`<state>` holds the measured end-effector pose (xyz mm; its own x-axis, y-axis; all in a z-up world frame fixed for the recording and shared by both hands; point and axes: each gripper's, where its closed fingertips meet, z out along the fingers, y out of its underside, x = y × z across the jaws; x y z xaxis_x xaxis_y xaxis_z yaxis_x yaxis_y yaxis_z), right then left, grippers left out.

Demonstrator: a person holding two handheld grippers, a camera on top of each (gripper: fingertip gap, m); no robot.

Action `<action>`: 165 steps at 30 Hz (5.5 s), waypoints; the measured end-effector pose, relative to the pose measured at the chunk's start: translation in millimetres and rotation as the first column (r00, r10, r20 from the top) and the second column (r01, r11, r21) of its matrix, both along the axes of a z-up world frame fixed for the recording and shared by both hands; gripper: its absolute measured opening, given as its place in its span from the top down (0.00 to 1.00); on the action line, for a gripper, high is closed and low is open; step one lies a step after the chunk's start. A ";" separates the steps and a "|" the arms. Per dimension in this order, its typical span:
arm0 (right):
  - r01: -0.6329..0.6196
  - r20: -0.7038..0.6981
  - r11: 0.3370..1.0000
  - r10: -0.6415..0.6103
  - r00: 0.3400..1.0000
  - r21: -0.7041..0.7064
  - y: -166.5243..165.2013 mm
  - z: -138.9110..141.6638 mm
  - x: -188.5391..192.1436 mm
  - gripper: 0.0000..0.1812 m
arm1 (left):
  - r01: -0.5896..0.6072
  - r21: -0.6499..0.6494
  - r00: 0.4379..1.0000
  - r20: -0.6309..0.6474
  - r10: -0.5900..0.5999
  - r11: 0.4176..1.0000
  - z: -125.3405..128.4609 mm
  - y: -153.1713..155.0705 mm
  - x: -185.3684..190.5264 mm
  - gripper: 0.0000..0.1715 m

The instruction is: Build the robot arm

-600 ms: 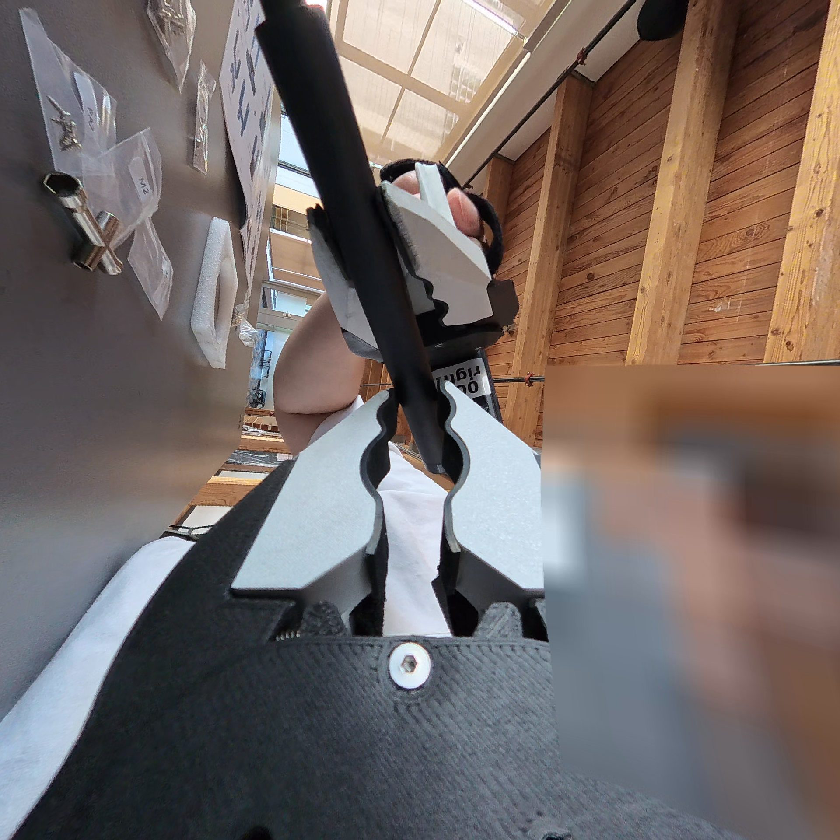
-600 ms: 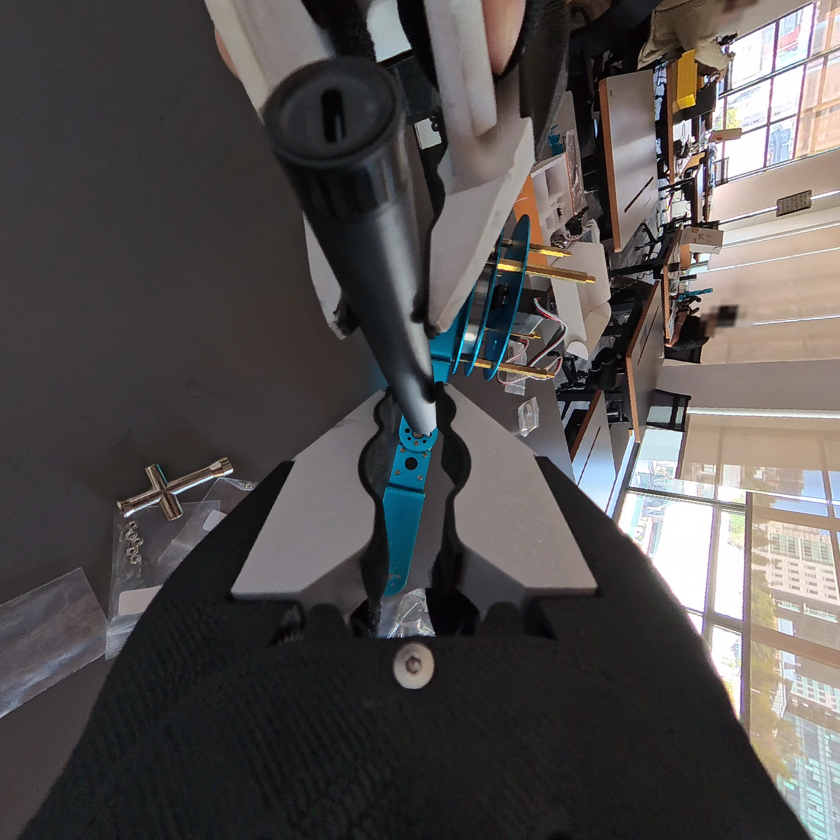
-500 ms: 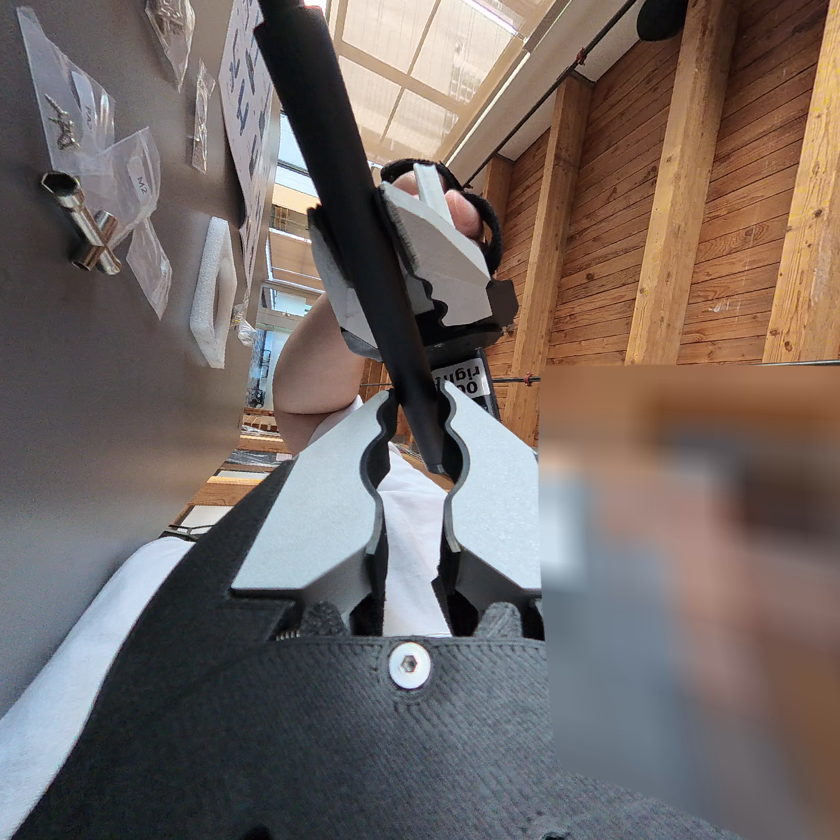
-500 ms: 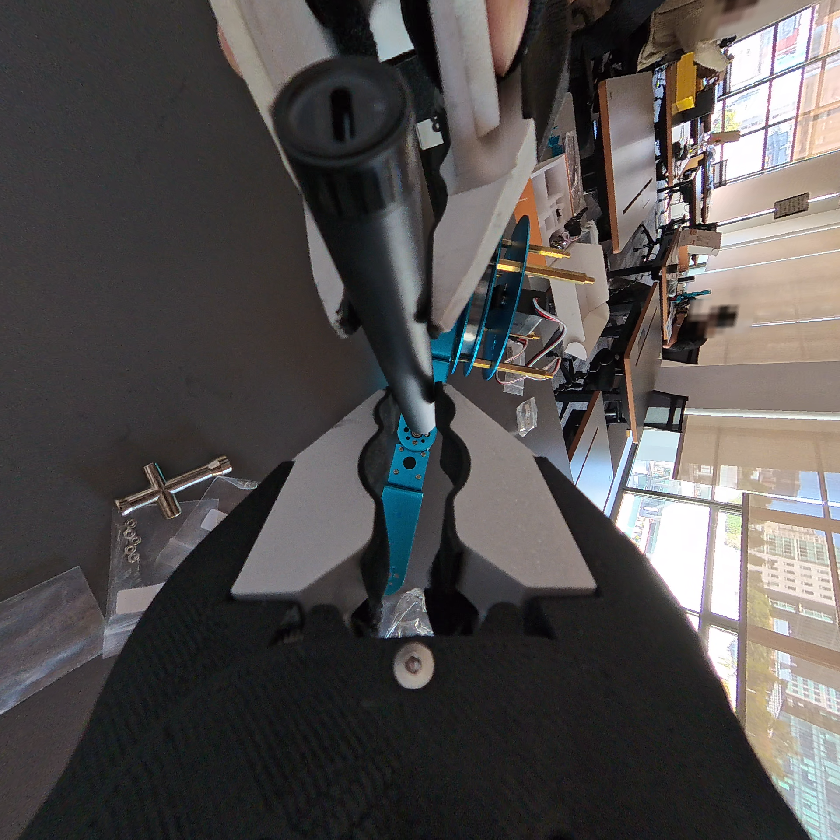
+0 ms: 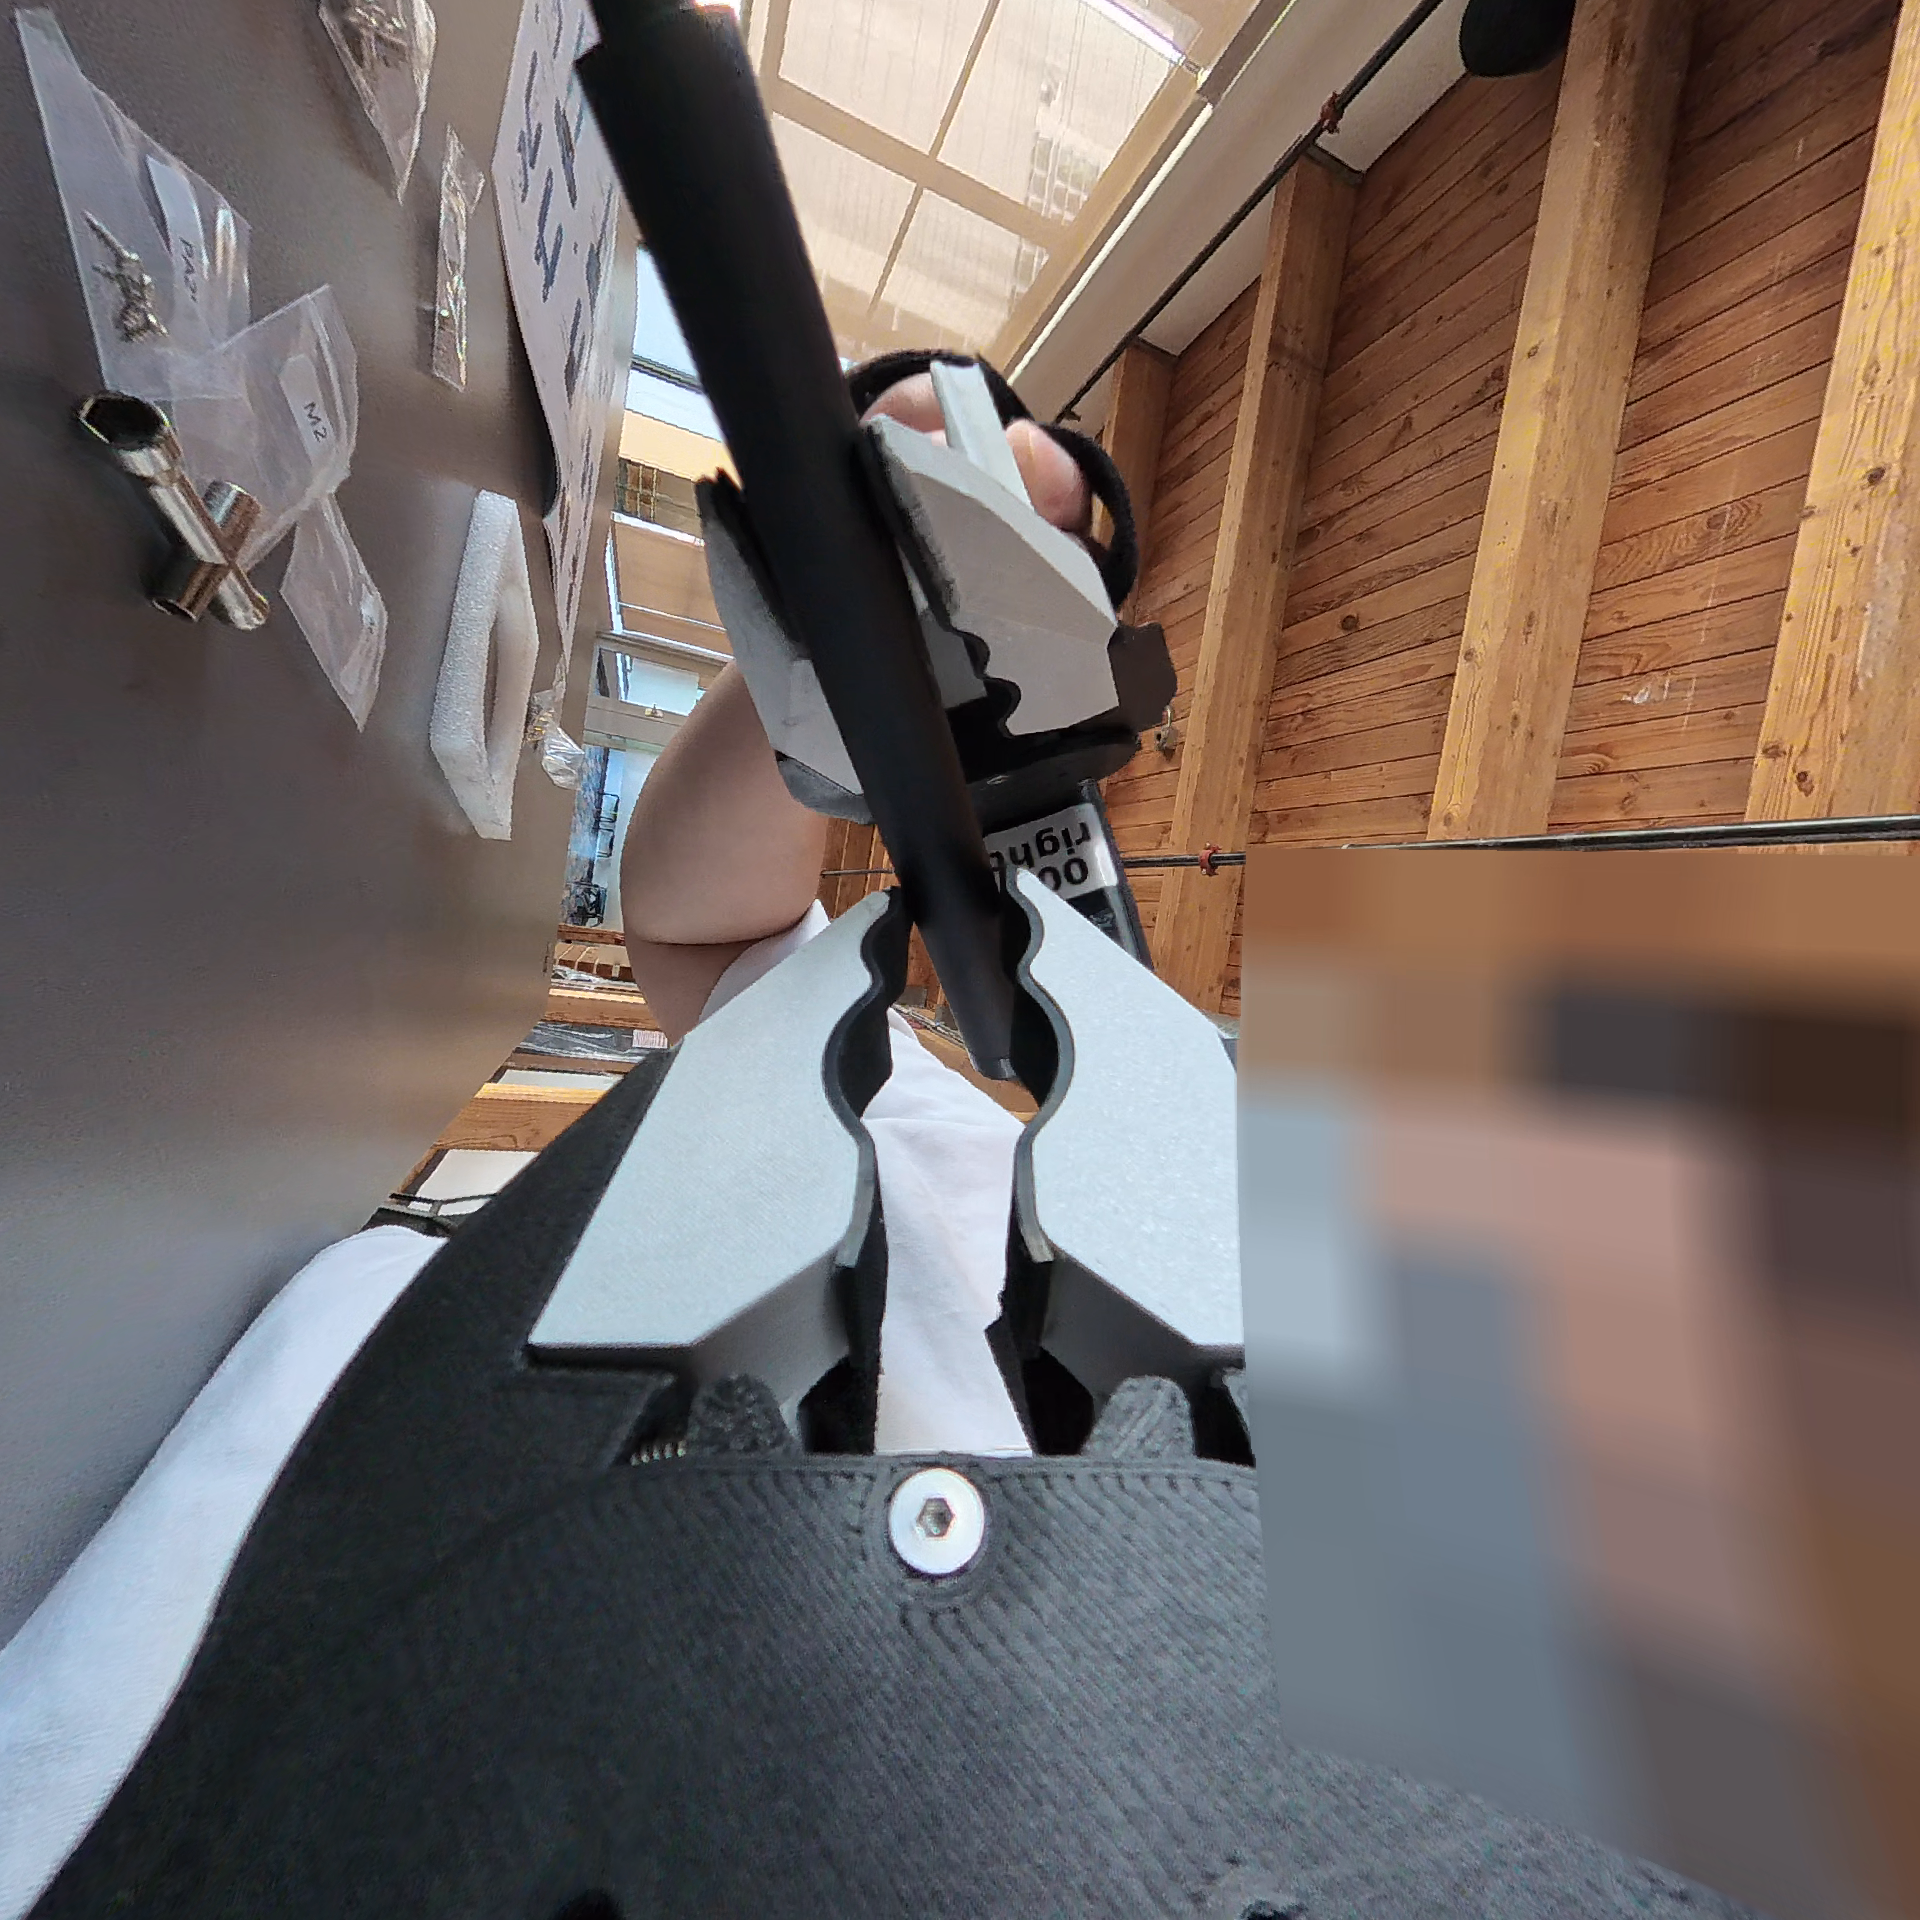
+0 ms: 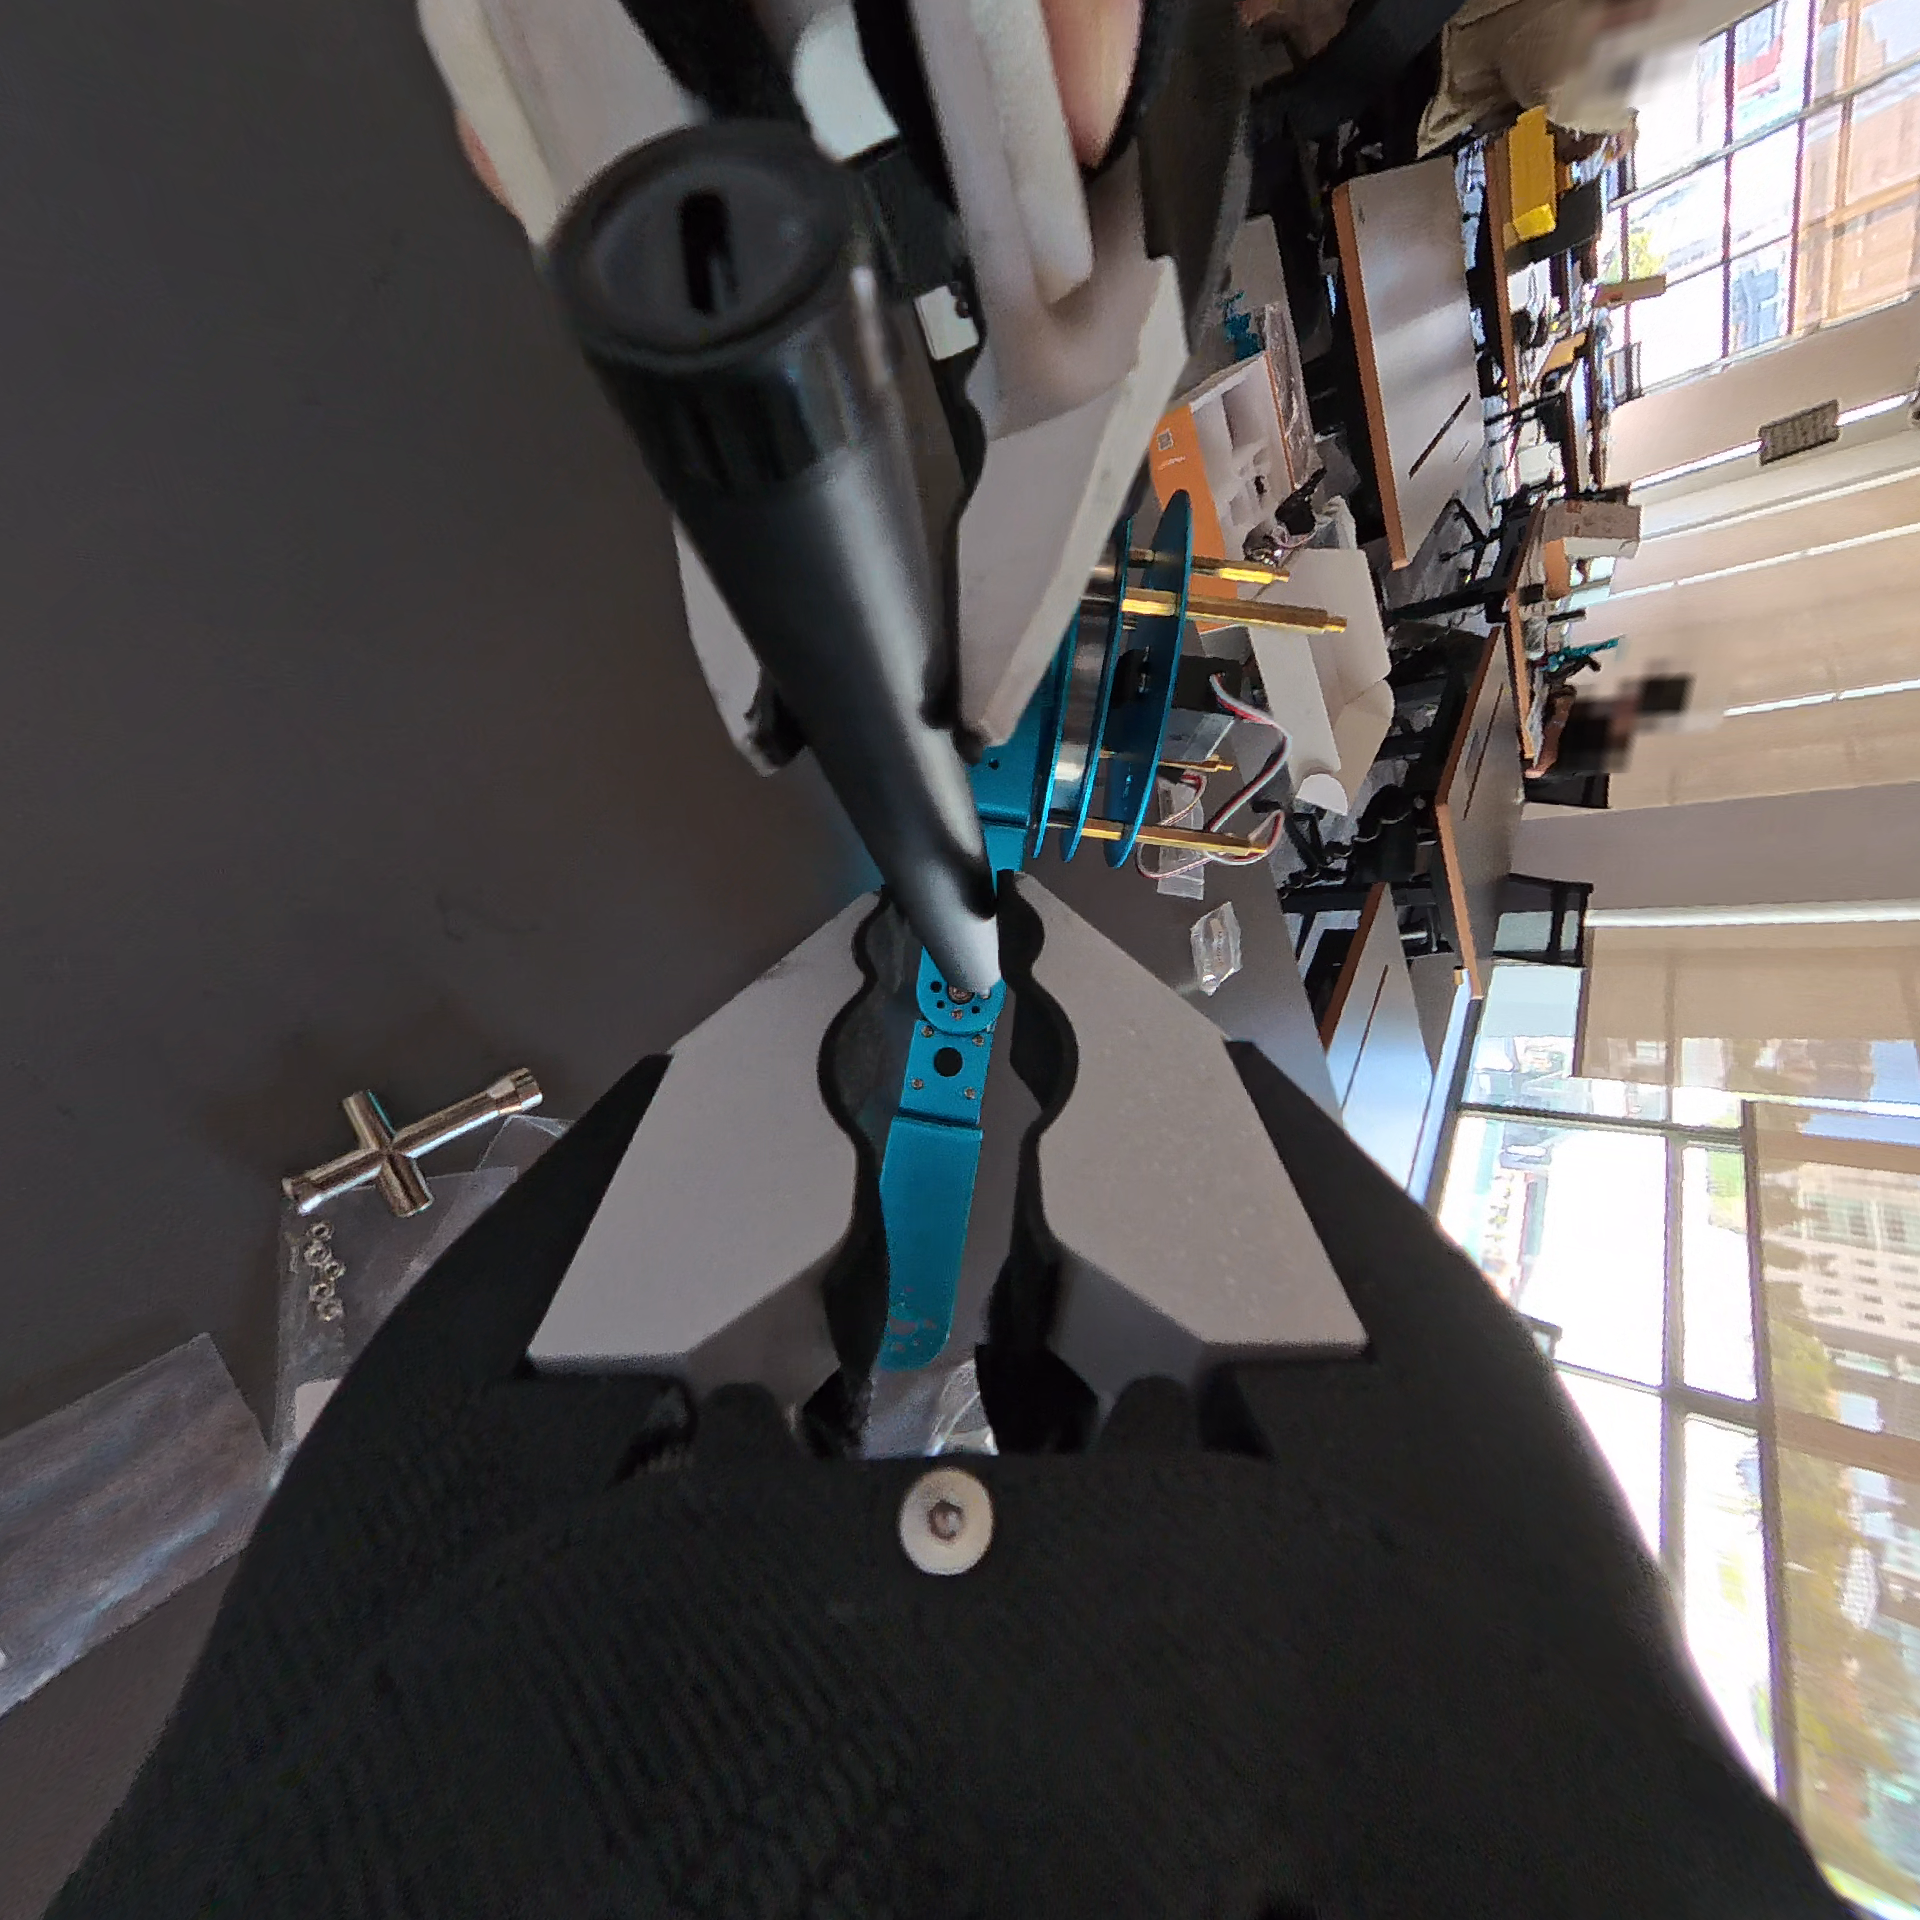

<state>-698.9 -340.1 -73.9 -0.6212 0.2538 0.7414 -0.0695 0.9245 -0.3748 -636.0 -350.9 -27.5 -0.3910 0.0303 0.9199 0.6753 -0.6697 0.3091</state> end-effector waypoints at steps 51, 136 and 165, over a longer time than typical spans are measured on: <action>0.008 -0.049 1.000 -0.008 0.999 -0.006 3.6 5.2 -4.6 0.91 | -0.015 -0.014 0.999 0.040 0.015 1.000 4.7 6.7 -2.2 0.90; -0.139 0.287 0.989 0.122 0.950 0.039 9.7 4.8 2.2 0.88 | -0.001 -0.020 0.999 0.050 0.002 1.000 5.8 10.9 -3.9 0.90; -0.174 0.189 0.982 0.157 0.969 0.076 6.3 12.7 5.0 0.91 | 0.000 0.002 0.998 0.055 -0.001 1.000 12.5 12.0 -9.7 0.90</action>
<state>-693.9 -333.7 -61.2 -0.7751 0.0723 0.6277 -0.1633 0.9368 -0.3096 -645.7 -338.9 -15.1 -0.4413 0.0284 0.8969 0.6569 -0.6707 0.3444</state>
